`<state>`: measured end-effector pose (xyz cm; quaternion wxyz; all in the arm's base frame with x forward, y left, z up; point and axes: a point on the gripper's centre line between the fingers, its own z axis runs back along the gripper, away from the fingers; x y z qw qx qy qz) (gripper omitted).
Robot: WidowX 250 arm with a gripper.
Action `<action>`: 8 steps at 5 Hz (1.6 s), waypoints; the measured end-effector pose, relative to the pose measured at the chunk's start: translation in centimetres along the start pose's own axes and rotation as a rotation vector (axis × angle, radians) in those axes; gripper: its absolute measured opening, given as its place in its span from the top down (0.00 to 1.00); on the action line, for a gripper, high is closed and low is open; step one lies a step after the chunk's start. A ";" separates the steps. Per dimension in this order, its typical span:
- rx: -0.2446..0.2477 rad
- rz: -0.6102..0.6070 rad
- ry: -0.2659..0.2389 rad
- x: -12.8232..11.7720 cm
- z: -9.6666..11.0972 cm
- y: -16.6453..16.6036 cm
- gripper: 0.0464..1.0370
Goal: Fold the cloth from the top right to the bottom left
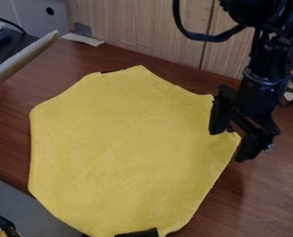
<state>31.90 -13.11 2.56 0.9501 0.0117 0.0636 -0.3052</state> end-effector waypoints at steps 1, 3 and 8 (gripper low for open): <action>-0.004 -0.013 0.023 0.9 -1.1 0.2 0.06; 0.022 -0.031 0.047 1.5 -1.5 0.4 0.48; 0.049 -0.017 0.021 0.5 0.6 0.3 0.99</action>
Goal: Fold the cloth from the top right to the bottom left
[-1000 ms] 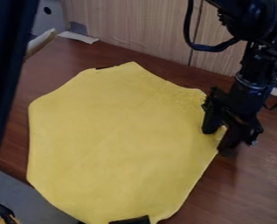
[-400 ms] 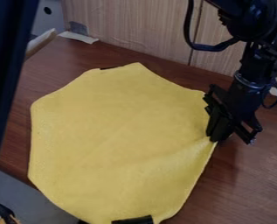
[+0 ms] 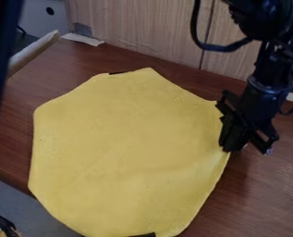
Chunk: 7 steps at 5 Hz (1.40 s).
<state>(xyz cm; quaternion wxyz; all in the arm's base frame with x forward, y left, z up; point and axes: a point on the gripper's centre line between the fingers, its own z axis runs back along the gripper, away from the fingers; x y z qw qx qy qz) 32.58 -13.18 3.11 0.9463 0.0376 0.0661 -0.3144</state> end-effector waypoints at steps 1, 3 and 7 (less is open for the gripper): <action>0.034 0.022 -0.003 -1.3 1.9 0.4 0.99; 0.014 0.107 -0.034 -6.0 4.4 2.2 0.99; -0.036 0.249 -0.016 -15.7 1.7 6.6 0.99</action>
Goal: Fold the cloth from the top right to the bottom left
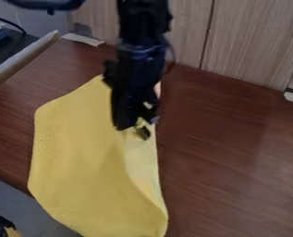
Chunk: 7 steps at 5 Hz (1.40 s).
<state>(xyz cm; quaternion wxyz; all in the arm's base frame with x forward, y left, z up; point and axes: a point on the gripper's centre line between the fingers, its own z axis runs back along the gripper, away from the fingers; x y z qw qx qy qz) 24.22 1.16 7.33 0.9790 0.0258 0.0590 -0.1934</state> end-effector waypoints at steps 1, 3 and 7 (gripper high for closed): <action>-0.026 0.042 0.007 -1.7 -1.8 1.0 0.99; -0.054 0.140 0.033 -3.6 -4.0 2.8 0.99; -0.059 0.143 0.077 -4.1 -3.7 2.7 0.25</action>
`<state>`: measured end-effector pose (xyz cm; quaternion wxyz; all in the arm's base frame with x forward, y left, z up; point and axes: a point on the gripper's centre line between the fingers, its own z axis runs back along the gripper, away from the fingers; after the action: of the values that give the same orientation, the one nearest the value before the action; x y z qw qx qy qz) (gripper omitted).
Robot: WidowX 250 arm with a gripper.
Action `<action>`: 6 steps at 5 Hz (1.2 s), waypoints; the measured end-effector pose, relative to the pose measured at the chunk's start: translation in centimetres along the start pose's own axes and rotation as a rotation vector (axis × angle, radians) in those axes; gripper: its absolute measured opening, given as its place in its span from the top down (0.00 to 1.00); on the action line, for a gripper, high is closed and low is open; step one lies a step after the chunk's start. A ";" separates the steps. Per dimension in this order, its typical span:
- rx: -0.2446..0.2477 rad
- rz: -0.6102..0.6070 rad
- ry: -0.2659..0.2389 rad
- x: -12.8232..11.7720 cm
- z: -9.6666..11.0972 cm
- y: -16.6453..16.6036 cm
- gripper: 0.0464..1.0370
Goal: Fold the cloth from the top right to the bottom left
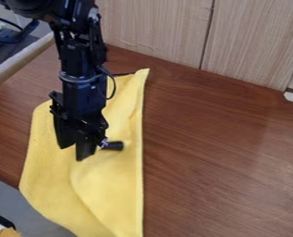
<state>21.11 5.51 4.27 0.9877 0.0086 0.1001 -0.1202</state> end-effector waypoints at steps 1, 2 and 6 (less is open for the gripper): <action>0.003 -0.007 0.009 0.0 0.1 -0.2 0.04; 0.035 -0.034 -0.010 0.3 1.4 -0.4 0.03; 0.099 -0.095 -0.145 0.2 7.7 -1.1 0.04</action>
<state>22.52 4.11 11.78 0.9839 0.0437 0.0224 -0.1719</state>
